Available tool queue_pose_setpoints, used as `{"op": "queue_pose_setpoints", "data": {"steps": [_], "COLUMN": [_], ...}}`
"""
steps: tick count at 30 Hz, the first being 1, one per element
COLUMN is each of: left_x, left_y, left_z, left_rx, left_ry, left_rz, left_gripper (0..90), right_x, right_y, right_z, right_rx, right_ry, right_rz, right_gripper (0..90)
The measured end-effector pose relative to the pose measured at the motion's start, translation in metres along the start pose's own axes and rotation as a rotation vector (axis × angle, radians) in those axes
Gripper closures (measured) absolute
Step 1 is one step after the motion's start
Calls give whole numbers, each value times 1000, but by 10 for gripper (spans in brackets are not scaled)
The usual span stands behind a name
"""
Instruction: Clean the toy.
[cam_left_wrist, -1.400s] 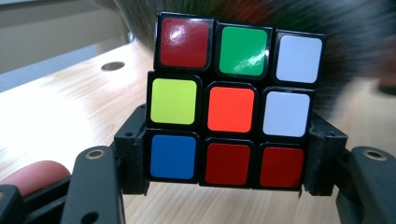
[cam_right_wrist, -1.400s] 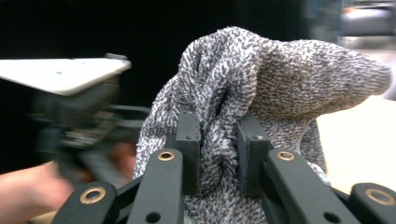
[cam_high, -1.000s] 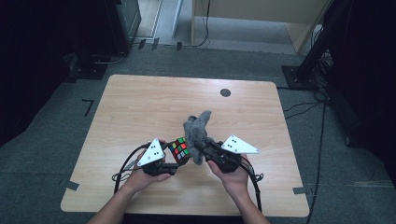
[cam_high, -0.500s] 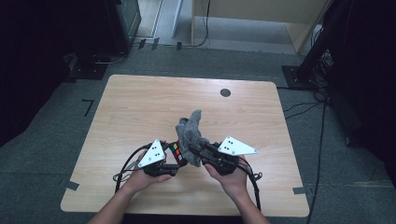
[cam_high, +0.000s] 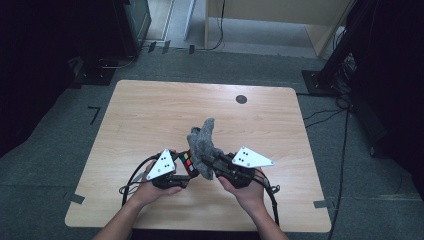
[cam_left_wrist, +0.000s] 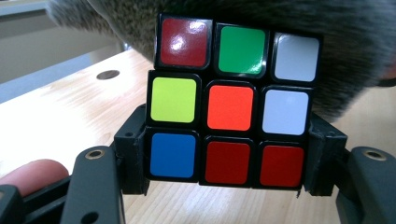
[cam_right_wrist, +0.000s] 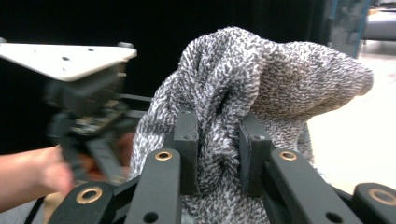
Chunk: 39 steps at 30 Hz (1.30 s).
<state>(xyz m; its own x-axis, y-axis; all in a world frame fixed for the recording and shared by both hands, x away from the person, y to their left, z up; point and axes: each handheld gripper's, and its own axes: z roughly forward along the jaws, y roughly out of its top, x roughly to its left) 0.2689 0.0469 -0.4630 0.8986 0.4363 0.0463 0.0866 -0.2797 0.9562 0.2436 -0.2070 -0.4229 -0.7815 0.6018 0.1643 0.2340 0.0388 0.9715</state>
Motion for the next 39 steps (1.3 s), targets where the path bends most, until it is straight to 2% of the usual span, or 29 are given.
{"op": "queue_pose_setpoints", "data": {"steps": [3,4,6,7,8,10,12,14,16,18,20,23,27,30,34,37,39], "left_x": [1,1,0,0,0,1,3,5,8,13,16,14,11,15,15,13,14], "left_y": [1,1,0,0,0,0,1,1,3,5,5,6,7,5,4,5,5], "left_z": [-1,0,2,3,2,0,-3,-6,-10,-16,-19,-18,-18,-21,-20,-18,-19], "left_rx": [-4,1,22,25,20,9,-6,-28,-70,-122,-148,-156,-160,-157,-154,-152,-149], "left_ry": [2,8,28,25,18,9,4,-1,-11,-23,-35,-53,-63,-50,-53,-56,-50], "left_rz": [-3,-6,6,7,4,-4,-11,-26,-55,-98,-118,-116,-105,-109,-116,-113,-109], "left_gripper": [339,339,339,339,339,339,339,339,339,339,339,339,339,339,340,339,339], "right_x": [-13,-15,-10,-3,3,8,0,-15,-29,-36,-38,-32,-23,-25,-31,-31,-31], "right_y": [-4,-4,-2,0,2,4,3,-2,-8,-13,-16,-18,-26,-29,-20,-21,-26], "right_z": [-4,-5,-5,-4,-2,0,-2,-5,-11,-14,-13,-6,6,9,-1,-1,1], "right_rx": [10,17,13,13,17,19,17,23,25,19,2,0,43,60,-24,-26,-25], "right_ry": [-75,-86,-65,-20,-1,-2,-12,-76,-122,-127,-85,-14,54,79,103,110,129], "right_rz": [39,43,38,25,-1,-28,-5,41,105,140,168,169,163,195,249,242,259], "right_gripper": [748,749,749,749,750,750,752,756,758,758,758,758,762,762,762,762,761]}}
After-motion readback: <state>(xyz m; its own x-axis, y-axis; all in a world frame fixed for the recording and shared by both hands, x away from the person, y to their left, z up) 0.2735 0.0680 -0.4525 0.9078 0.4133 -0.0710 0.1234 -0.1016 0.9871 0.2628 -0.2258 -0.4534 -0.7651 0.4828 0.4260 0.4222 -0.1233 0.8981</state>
